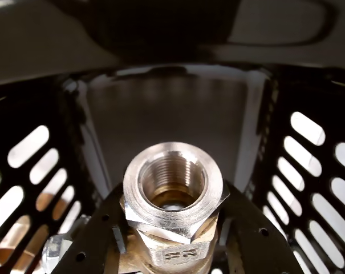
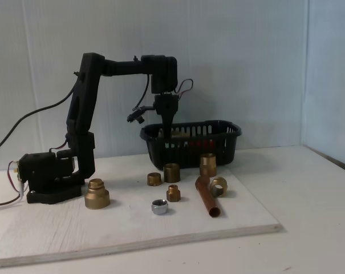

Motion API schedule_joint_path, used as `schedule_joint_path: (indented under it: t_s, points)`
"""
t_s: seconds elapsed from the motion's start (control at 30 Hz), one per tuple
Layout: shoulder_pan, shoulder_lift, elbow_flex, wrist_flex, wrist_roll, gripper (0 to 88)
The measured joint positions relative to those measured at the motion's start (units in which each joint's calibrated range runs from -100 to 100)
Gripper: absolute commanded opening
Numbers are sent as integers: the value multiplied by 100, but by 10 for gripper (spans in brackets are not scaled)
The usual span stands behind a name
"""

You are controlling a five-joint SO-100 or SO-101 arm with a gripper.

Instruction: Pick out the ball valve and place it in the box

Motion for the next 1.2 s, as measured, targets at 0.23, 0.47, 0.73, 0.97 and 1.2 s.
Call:
schedule_joint_path:
  t_s: [0.23,0.47,0.73,0.97,1.2]
  points:
    - [0,59,-36,-146,0,23]
    - [0,68,-45,-533,-41,24]
    - [0,68,-36,-576,-62,24]
    - [0,68,-36,-576,-72,24]
    - [0,178,-45,-576,-72,24]
